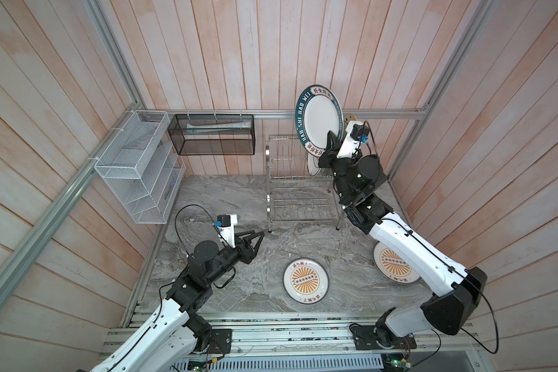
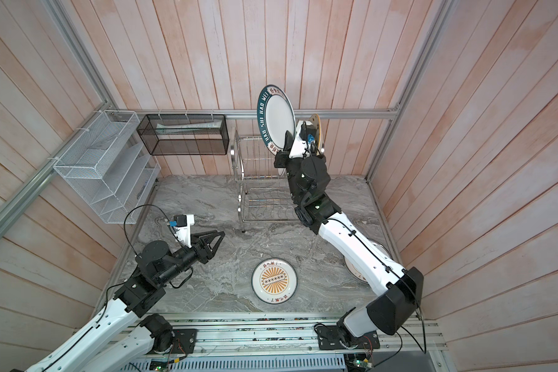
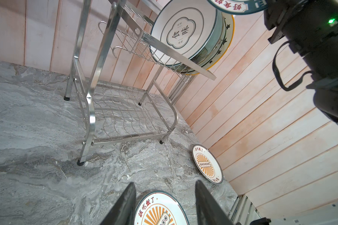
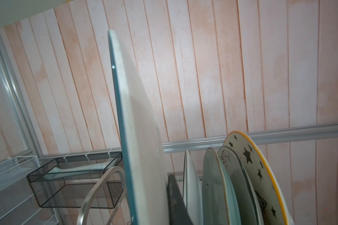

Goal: Load plates into a dish rack
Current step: Place the plate on the dish rack.

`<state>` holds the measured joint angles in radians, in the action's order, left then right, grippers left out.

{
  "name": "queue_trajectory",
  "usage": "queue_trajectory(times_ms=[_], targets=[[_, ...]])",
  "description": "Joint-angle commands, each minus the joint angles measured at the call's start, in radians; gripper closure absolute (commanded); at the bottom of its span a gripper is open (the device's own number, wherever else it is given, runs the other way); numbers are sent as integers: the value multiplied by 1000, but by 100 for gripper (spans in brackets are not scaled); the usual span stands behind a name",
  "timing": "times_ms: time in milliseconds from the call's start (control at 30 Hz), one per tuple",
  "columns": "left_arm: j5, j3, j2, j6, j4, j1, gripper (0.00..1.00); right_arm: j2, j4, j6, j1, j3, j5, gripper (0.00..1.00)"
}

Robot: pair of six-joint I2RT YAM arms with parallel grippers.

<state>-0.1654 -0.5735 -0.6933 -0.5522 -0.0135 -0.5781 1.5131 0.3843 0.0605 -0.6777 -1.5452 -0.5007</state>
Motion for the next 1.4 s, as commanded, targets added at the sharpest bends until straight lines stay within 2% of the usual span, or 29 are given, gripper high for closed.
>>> queue_trajectory(times_ms=[0,133,333,767,1367], targets=[[20,-12,16,12,32,-4,50,50,26,-50,-37,-87,-212,100],[31,-22,16,21,67,-5,50,136,-30,-67,-63,-181,-318,100],[27,-15,24,22,61,-6,50,248,-139,-65,-79,-308,-377,100],[29,11,26,29,52,-7,50,432,-321,-84,-88,-526,-404,100],[29,28,34,32,44,-7,50,481,-395,-86,-88,-563,-440,100]])
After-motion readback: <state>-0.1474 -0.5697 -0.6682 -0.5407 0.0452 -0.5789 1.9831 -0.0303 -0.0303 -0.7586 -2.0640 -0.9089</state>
